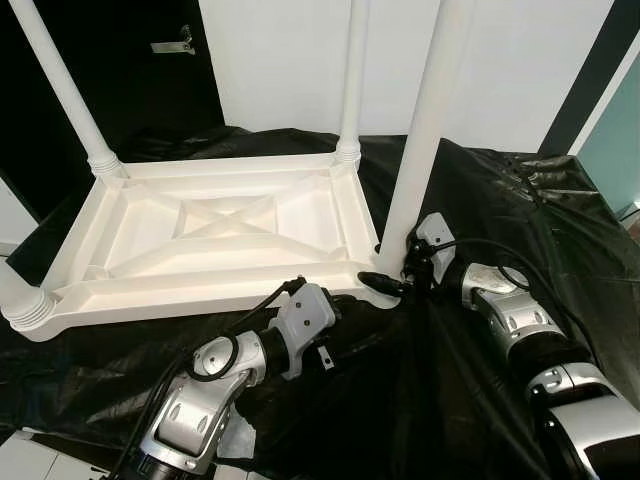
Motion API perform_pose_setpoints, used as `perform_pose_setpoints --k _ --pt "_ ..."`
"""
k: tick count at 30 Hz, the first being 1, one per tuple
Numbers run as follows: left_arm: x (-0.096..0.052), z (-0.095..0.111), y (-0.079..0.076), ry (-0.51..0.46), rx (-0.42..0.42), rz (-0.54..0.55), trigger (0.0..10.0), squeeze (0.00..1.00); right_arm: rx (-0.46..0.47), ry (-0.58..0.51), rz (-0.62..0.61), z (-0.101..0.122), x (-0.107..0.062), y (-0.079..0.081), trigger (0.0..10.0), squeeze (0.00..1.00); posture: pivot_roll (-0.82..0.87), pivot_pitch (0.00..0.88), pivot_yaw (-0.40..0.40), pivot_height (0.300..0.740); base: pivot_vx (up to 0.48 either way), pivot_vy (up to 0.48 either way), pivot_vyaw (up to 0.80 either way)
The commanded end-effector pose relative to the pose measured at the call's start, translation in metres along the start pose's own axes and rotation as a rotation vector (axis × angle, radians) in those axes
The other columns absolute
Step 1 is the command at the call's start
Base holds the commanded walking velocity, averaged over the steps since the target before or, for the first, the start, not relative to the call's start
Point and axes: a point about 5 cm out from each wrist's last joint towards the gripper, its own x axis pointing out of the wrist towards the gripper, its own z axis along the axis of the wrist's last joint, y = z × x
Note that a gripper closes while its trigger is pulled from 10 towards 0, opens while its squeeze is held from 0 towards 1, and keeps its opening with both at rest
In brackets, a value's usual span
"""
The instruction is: Building children table
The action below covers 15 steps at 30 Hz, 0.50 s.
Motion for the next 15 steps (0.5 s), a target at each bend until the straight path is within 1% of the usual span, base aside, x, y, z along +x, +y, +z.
perform_pose_setpoints --k 1,2,3,6,7,8,9,10,11,12,14,15 --pt "-0.001 -0.001 0.001 0.014 -0.003 0.057 10.0 0.00 -0.016 0.010 0.039 -0.001 0.004 0.003 0.0 0.00 0.04 0.000 -0.057 0.740 0.000 0.000 0.00" --pt "-0.001 -0.001 0.001 0.014 -0.003 0.057 10.0 0.00 -0.016 0.010 0.039 -0.001 0.004 0.003 0.0 0.00 0.04 0.000 -0.057 0.740 0.000 0.000 0.00" --pt "0.000 -0.001 0.001 0.014 -0.004 0.052 10.0 0.00 0.013 0.008 0.016 -0.004 0.002 0.002 0.0 0.00 0.03 0.000 -0.052 0.740 0.000 0.000 0.00" --pt "0.000 -0.001 0.000 0.013 -0.004 0.050 10.0 0.00 0.026 0.009 0.004 -0.005 0.001 0.002 0.0 0.00 0.03 0.000 -0.052 0.740 0.000 0.000 0.00" --pt "0.000 -0.001 0.000 0.014 -0.004 0.049 10.0 0.00 0.040 0.024 -0.016 -0.008 -0.001 0.001 0.0 0.00 0.03 0.000 -0.050 0.740 0.000 0.000 0.00" --pt "0.000 -0.002 0.000 0.014 -0.004 0.048 10.0 0.00 0.052 0.029 -0.044 -0.010 -0.002 0.001 8.7 0.00 0.02 0.000 -0.047 0.740 0.000 0.000 0.00" --pt "0.001 -0.002 0.000 0.015 -0.004 0.047 10.0 0.00 0.059 0.032 -0.061 -0.011 -0.003 0.001 8.7 0.00 0.02 0.000 -0.047 0.740 0.000 0.000 0.00" --pt "0.001 -0.002 0.000 0.014 -0.005 0.045 10.0 0.00 0.068 0.050 -0.101 -0.014 -0.004 0.000 10.0 0.00 0.02 0.000 -0.044 0.740 0.000 0.000 0.00" --pt "0.001 -0.002 0.000 0.015 -0.005 0.043 10.0 0.00 0.065 0.076 -0.144 -0.018 -0.005 -0.001 10.0 0.00 0.02 0.000 -0.042 0.740 0.000 0.000 0.00" --pt "0.001 -0.001 -0.001 0.014 -0.005 0.038 10.0 0.00 0.059 0.100 -0.224 -0.021 -0.007 -0.002 10.0 0.00 0.01 0.000 -0.042 0.740 0.000 0.000 0.00" --pt "0.001 -0.001 -0.001 0.014 -0.005 0.037 10.0 0.00 0.061 0.096 -0.242 -0.022 -0.007 -0.002 10.0 0.00 0.01 0.000 -0.042 0.740 0.000 0.000 0.00" --pt "0.001 -0.001 -0.001 0.015 -0.005 0.034 10.0 0.00 0.084 0.088 -0.283 -0.022 -0.008 0.000 10.0 0.00 0.00 0.000 -0.039 0.740 0.000 0.000 0.00"
